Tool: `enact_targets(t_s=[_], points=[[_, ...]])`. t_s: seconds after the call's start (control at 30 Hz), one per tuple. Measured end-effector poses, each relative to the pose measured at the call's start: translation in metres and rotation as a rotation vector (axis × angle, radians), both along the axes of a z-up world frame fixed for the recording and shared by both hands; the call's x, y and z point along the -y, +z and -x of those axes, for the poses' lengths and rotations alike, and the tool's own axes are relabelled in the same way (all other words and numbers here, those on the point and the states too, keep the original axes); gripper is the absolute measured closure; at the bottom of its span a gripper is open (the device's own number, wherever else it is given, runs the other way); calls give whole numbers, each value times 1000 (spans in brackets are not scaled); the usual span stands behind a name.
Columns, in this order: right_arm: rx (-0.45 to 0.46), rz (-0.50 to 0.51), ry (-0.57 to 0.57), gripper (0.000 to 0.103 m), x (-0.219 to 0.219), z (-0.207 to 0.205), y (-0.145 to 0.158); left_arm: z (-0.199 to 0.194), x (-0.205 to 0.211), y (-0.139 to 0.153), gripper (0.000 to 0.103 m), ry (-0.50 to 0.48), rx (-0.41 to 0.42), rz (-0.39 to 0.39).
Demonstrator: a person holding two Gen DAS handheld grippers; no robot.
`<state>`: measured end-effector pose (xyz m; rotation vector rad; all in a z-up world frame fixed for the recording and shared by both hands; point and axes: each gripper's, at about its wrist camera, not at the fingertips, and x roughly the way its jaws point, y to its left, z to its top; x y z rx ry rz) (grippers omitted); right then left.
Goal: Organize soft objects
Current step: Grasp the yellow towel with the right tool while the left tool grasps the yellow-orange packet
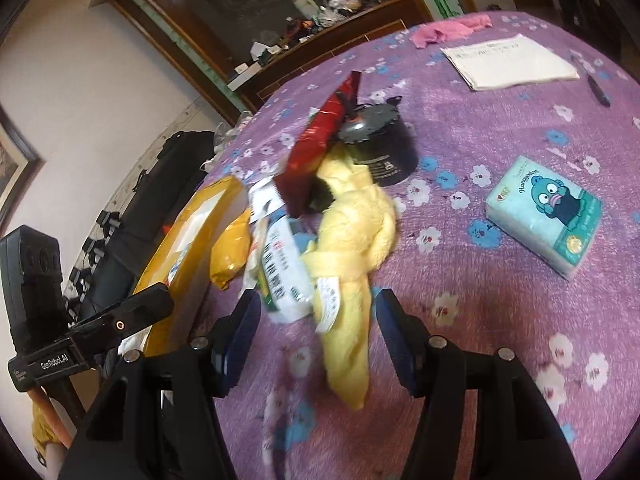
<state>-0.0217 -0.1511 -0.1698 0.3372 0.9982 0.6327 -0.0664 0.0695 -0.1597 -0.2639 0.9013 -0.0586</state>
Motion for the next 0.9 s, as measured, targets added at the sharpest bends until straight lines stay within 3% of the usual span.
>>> enact_targets(t_s=[0.17,0.37,0.43,0.47,0.6,0.77,0.9], points=[[-71,-33,-60,44,-3,-32,-12,-41,-4,9,14,-9,-35,-127],[-98,-1,-78,46,-20,-51,-21,-93,-11,-7,14,-61,-108,-191],[-91,30,-97,60,-22,-50,-20,-106,-8,-20,14,-85,-166,-226],[-86,32,-97,60,-22,-49,-19,-109,-6,-24,14,-103,-173,-232],[-83,14,-94,66,-13,-43,-19,-119,-6,-46,14,-174,-254,-129],[-8,51,-110,67,1,-26,-13,-98,-13,-41,19,-178,-280,-21],[44,102,-105,67,3,-13,-10,-74,-7,-39,19,-172,-279,-16]])
